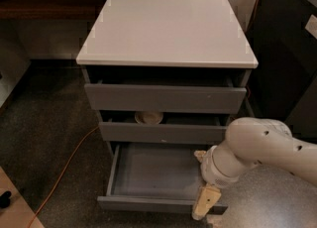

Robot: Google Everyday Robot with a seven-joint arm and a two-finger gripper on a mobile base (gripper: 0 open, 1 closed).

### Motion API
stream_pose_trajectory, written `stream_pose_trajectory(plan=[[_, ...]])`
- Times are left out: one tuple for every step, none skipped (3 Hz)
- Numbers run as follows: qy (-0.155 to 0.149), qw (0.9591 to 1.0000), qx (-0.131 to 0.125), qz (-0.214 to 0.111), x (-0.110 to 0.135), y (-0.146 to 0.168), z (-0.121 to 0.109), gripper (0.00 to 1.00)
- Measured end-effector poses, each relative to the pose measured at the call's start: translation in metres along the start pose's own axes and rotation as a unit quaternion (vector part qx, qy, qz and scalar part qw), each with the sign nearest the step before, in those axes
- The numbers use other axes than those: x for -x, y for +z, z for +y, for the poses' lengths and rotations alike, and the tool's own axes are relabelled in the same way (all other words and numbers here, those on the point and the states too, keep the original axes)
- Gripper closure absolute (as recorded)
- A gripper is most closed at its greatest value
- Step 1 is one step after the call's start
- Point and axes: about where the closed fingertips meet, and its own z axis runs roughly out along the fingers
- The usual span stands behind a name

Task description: Close bottom drawer

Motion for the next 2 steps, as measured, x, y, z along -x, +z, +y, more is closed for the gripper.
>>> stream_pose_trajectory(plan=[[0.012, 0.9996, 0.011, -0.022, -0.006, 0.055, 0.006, 0.00], [0.018, 0.9993, 0.011, -0.030, -0.012, 0.088, 0.007, 0.00]])
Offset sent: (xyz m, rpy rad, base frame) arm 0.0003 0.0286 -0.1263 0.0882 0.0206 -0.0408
